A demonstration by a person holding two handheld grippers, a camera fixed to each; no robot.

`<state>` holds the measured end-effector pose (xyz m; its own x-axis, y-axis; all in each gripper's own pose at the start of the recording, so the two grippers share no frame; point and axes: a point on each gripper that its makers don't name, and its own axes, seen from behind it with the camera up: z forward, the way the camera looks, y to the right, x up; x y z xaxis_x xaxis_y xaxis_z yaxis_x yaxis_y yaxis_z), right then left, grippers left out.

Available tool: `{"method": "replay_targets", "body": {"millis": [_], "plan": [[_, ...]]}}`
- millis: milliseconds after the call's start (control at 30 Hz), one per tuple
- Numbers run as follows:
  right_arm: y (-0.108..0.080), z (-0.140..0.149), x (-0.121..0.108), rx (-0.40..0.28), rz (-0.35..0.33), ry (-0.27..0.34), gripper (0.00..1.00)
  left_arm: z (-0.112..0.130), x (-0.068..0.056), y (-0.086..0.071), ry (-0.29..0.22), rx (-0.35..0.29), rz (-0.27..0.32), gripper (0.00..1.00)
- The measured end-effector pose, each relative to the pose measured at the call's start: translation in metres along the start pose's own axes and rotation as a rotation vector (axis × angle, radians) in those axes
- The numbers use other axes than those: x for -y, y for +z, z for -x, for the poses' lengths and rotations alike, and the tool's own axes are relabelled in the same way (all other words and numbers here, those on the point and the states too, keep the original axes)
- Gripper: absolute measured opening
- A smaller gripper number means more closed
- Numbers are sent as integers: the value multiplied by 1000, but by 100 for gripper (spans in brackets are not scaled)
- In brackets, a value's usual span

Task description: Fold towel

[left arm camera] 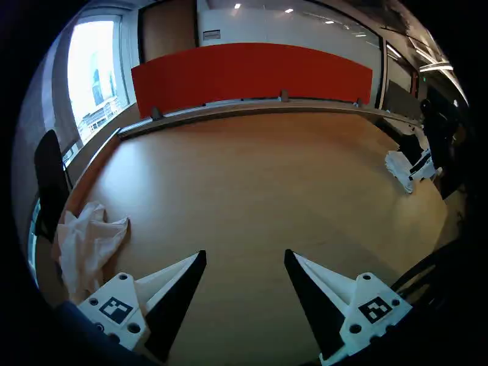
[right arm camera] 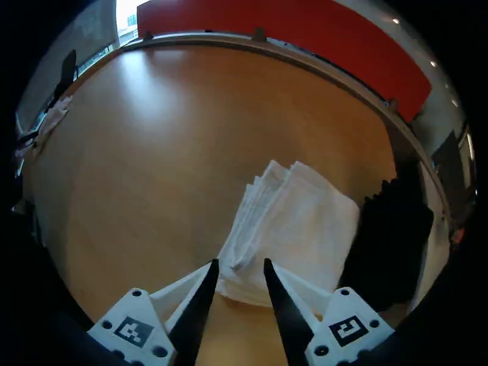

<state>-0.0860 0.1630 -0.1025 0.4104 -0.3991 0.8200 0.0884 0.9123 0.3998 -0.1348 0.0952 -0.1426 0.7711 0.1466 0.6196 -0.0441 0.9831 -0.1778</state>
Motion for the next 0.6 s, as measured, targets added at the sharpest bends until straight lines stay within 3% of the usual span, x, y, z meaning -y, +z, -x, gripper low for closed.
{"method": "replay_targets", "body": {"millis": [167,433,600], "plan": [[2,-1,1,-3,-5,16,29,3,1,0,-7,4,-3,95],[6,-1,3,3,-8,11,25,3,0,0,-3,5,-2,95],[5,-1,5,2,-17,-4,9,2,1,0,-5,4,-3,95]]}}
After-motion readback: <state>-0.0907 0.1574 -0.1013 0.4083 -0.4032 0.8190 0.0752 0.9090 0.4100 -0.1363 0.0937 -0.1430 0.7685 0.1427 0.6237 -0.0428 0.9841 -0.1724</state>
